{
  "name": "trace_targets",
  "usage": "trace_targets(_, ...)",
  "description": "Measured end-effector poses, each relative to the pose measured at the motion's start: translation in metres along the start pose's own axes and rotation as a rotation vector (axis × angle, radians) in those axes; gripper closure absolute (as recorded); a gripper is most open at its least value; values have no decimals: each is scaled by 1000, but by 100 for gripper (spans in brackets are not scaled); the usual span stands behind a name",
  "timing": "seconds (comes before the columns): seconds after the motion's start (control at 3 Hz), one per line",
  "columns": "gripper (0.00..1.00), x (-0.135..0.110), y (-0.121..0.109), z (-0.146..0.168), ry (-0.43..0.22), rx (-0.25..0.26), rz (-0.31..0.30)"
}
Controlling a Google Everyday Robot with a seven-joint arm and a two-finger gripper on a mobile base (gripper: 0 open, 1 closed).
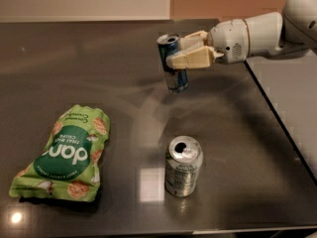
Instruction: Place redbull can upright
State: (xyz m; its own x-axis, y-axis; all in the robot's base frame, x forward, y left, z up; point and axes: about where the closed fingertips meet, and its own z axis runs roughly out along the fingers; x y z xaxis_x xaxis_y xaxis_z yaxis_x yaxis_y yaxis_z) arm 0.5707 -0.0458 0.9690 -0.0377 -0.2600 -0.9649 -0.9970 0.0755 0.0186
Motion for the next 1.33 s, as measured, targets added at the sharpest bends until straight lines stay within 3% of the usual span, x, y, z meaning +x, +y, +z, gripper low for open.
trace_targets(0.67,100,19,-3,5,-70,-66,-50)
trace_targets(1.33,99,38,-16,11,-118,-109,-38)
